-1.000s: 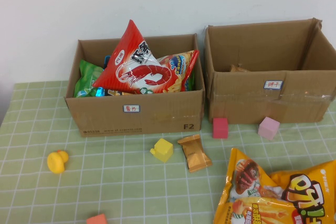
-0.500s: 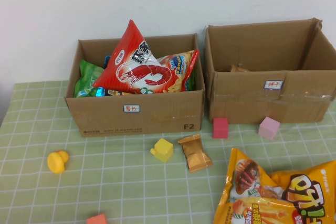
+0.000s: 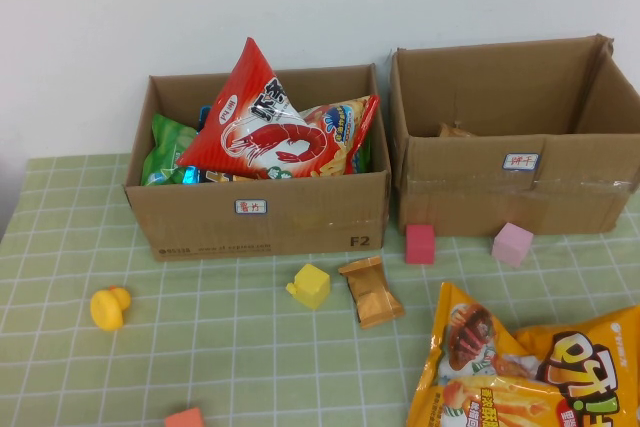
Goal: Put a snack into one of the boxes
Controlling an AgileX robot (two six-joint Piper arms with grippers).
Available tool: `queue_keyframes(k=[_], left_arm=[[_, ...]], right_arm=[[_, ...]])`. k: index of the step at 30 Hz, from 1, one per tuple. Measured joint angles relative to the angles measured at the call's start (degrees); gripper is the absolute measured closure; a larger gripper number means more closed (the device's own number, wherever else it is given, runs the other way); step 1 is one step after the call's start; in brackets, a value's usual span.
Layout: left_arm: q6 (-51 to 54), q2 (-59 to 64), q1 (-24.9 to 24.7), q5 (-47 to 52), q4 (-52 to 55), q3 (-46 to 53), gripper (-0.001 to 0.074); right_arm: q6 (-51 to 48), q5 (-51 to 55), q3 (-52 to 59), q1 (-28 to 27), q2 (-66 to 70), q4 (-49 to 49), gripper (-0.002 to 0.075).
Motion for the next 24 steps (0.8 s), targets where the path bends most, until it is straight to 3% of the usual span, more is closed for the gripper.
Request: queue_keyframes(k=[9,16,24], left_arm=[[-0.1,0.0,0.0,0.0,0.0,0.0,0.0738],[-0.1,0.0,0.0,0.0,0.0,0.0,0.0738],[-0.1,0.0,0.0,0.0,0.0,0.0,0.0738]], right_arm=[[-18.45,21.94,-23.89,0.0,23.96,-18.76,0.0728],[-26.23,35.28,-36.18,0.0,42.46,-23.05,0.0728],[-29.38,41.81,-41.4,8.79,59.53,-24.9,0.0728]])
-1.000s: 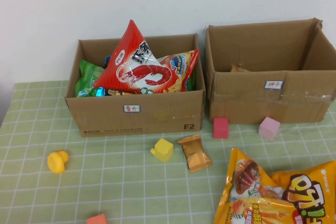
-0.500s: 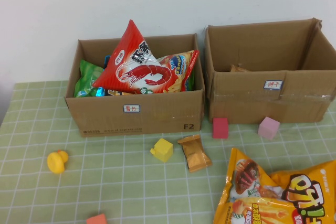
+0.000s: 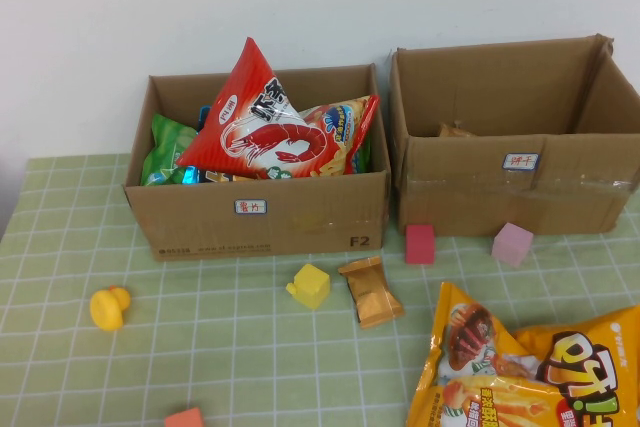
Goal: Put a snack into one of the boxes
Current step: Pick up the potato chip
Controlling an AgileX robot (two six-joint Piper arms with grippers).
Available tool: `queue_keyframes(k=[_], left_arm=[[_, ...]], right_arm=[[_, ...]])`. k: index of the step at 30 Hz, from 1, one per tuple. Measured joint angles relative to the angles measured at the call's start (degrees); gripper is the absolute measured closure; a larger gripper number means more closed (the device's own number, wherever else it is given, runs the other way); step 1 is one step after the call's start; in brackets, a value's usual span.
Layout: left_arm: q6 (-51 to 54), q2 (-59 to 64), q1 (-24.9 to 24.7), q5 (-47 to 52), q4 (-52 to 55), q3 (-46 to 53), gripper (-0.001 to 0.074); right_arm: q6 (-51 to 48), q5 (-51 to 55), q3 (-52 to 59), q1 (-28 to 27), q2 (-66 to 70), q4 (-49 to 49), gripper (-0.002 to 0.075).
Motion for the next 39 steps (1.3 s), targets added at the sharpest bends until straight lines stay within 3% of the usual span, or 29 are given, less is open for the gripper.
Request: queue_keyframes(k=[5,10,12,17,20,24,32,37,39], left_arm=[[0.13,0.0,0.0,0.0,0.0,0.0,0.0738],[0.13,0.0,0.0,0.0,0.0,0.0,0.0738],[0.13,0.0,0.0,0.0,0.0,0.0,0.0738],[0.13,0.0,0.0,0.0,0.0,0.0,0.0738],[0.13,0.0,0.0,0.0,0.0,0.0,0.0738],[0.13,0.0,0.0,0.0,0.0,0.0,0.0738],[-0.1,0.0,0.0,0.0,0.0,0.0,0.0738],[-0.1,0.0,0.0,0.0,0.0,0.0,0.0738],[-0.1,0.0,0.0,0.0,0.0,0.0,0.0738]], right_arm=[[-0.39,-1.26,-0.13,8.92,11.36,-3.66,0.0728],[-0.64,-5.9,-0.13,12.62,20.11,-2.92,0.0678],[-0.75,-7.89,-0.13,13.17,22.92,-2.22,0.0596],[-0.77,-13.53,-0.13,13.18,28.88,-1.57,0.0219],[-0.77,-16.98,-0.25,13.52,32.2,-1.48,0.009],[-0.12,-20.89,-0.46,14.36,36.96,-1.44,0.0045],[5.3,-29.02,-0.58,15.62,46.44,-3.44,0.0034],[9.06,-31.92,-1.11,15.72,49.34,-6.12,0.0037],[10.47,-32.26,-1.29,15.83,49.65,-7.83,0.0078]])
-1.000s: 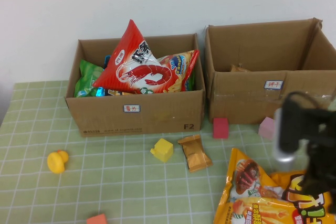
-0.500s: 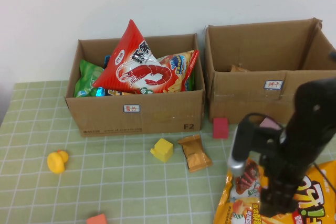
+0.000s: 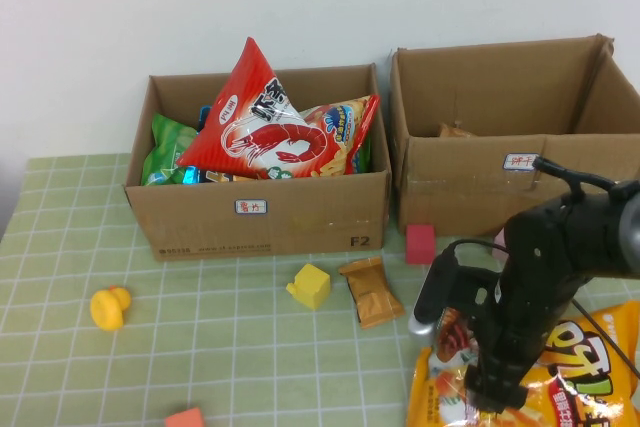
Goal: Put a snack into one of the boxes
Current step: Pick up the potato chip
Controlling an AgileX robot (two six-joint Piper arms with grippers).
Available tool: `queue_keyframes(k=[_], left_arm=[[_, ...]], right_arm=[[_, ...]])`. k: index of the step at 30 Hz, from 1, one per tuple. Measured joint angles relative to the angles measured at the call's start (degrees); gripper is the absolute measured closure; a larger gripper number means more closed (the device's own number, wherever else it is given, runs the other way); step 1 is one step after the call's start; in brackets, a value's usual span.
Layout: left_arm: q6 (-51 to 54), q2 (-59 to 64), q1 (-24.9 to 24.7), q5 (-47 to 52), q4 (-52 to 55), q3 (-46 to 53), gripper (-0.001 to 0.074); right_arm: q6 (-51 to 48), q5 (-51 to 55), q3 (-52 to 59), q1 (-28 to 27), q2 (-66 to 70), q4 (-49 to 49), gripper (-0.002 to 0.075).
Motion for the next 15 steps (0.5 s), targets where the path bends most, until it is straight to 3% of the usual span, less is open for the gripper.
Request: queue_keyframes(k=[2,5,11,15], left_arm=[[0.0,0.0,0.0,0.0,0.0,0.0,0.0738],[0.0,0.0,0.0,0.0,0.0,0.0,0.0738],[0.0,0.0,0.0,0.0,0.0,0.0,0.0738],[0.0,0.0,0.0,0.0,0.0,0.0,0.0738]], right_arm=[[1.78,-0.13,-0.09,0.07,0.0,-2.19,0.0191],[4.72,0.99,-1.1,0.25,-0.47,-5.21,0.0435],[10.01,8.32,-5.59,0.35,-2.86,-8.39,0.0526],[10.93,11.9,-10.56,0.78,-8.72,-6.87,0.0536]])
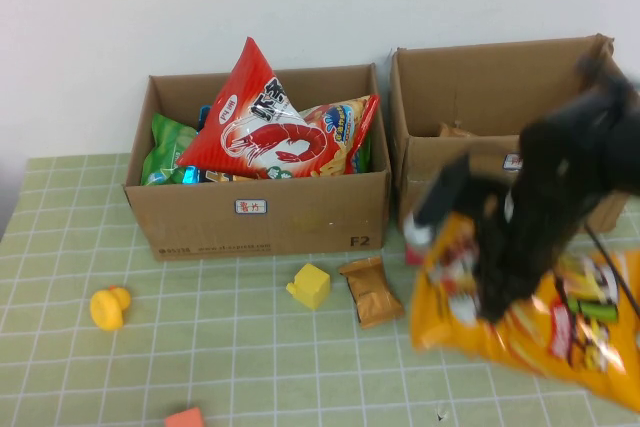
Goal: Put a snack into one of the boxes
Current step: Pick up the potato chip, then place the potato chip in the potato chip box
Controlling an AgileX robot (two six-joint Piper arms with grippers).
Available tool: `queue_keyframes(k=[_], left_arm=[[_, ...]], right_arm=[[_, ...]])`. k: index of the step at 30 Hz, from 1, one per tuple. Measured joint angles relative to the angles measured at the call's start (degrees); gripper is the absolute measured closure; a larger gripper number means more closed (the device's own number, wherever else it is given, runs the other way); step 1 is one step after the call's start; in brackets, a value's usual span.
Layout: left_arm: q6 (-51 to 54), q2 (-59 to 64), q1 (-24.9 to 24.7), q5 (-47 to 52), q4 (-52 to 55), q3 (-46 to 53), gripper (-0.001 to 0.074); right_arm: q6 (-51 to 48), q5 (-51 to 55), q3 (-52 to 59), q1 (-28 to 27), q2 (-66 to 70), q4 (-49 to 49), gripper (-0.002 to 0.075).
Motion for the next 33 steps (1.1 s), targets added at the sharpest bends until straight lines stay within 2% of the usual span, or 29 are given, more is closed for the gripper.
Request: queue_keyframes(k=[6,11,17,26,30,33], left_arm=[[0.12,0.0,0.0,0.0,0.0,0.0,0.0738],[0.12,0.0,0.0,0.0,0.0,0.0,0.0738],[0.12,0.0,0.0,0.0,0.0,0.0,0.0738],[0.12,0.0,0.0,0.0,0.0,0.0,0.0738],[-0.01,0.0,0.0,0.0,0.0,0.0,0.0738],[-0.01,0.0,0.0,0.0,0.0,0.0,0.0738]], right_arm=[[-0.5,-0.78,-7.69,2.69,-9.55,2.5,0.0537],[-1.05,-5.1,-13.15,6.23,-10.71,2.94,0.0539],[-2.17,-9.45,-23.09,8.91,-4.62,3.07,0.0541],[-4.17,-12.83,-41.35,9.15,7.95,5.68,0.0549],[-4.17,-18.85,-45.57,9.15,10.48,6.71,0.0549],[-4.17,-25.81,-46.19,9.15,11.25,11.28,0.0549]])
